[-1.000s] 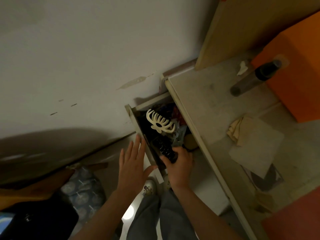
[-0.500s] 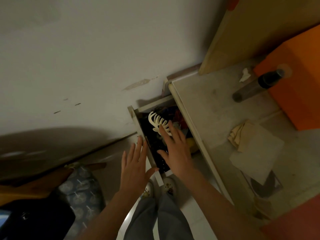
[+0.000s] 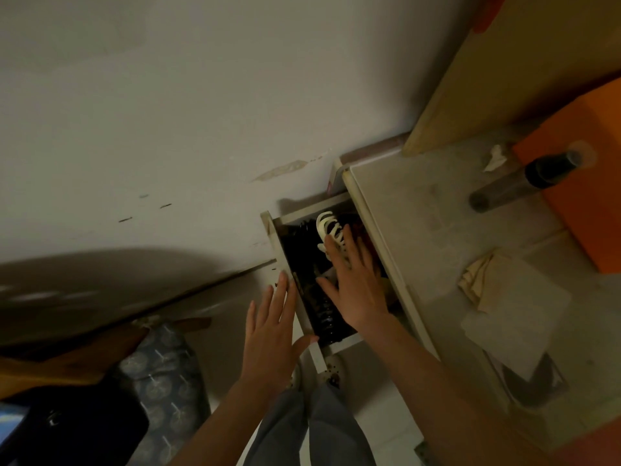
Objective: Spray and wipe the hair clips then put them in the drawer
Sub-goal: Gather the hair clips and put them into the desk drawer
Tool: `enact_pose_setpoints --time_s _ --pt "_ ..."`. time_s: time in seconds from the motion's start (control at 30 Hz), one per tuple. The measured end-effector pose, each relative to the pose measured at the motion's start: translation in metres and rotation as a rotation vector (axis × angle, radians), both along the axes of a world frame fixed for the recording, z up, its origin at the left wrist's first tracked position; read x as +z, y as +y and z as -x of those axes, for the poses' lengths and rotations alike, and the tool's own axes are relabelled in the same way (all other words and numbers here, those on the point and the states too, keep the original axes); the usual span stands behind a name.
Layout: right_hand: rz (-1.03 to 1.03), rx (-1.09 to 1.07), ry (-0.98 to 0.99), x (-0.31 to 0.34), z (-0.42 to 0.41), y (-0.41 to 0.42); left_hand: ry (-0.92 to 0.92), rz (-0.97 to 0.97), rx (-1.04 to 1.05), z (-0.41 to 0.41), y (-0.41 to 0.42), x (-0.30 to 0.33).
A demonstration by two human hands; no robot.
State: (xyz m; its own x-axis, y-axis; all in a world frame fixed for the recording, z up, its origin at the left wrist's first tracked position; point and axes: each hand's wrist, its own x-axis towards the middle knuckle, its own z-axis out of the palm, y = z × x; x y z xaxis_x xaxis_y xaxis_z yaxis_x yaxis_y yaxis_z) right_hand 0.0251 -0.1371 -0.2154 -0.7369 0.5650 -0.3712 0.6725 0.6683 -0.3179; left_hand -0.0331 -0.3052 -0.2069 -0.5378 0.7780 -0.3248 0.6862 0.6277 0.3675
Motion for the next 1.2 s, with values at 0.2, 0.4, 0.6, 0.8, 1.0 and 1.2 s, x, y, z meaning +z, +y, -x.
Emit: enact_pose_setpoints --time_s 0.2,0.4,0.6,0.8,1.0,1.2 --pt "-0.018 -0.12 -0.016 -0.002 -0.002 -0.002 -0.003 -0.004 0.004 0.001 0.002 0.002" --pt "0.04 -0.11 -0.017 0.003 -0.013 -0.011 0.003 0.039 -0.029 0.004 0.003 0.006" --pt "0.114 -0.164 0.057 0.016 -0.028 -0.019 0.027 0.06 -0.053 0.011 0.007 0.017" --pt "0.103 -0.122 0.033 0.02 -0.047 -0.032 0.085 0.153 -0.083 0.022 0.013 0.016" --pt "0.129 -0.161 0.035 0.008 -0.057 -0.051 0.104 0.119 -0.181 0.033 0.018 0.023" --pt "0.071 -0.362 0.12 0.014 -0.045 -0.068 0.097 0.173 -0.304 0.061 0.019 0.012"
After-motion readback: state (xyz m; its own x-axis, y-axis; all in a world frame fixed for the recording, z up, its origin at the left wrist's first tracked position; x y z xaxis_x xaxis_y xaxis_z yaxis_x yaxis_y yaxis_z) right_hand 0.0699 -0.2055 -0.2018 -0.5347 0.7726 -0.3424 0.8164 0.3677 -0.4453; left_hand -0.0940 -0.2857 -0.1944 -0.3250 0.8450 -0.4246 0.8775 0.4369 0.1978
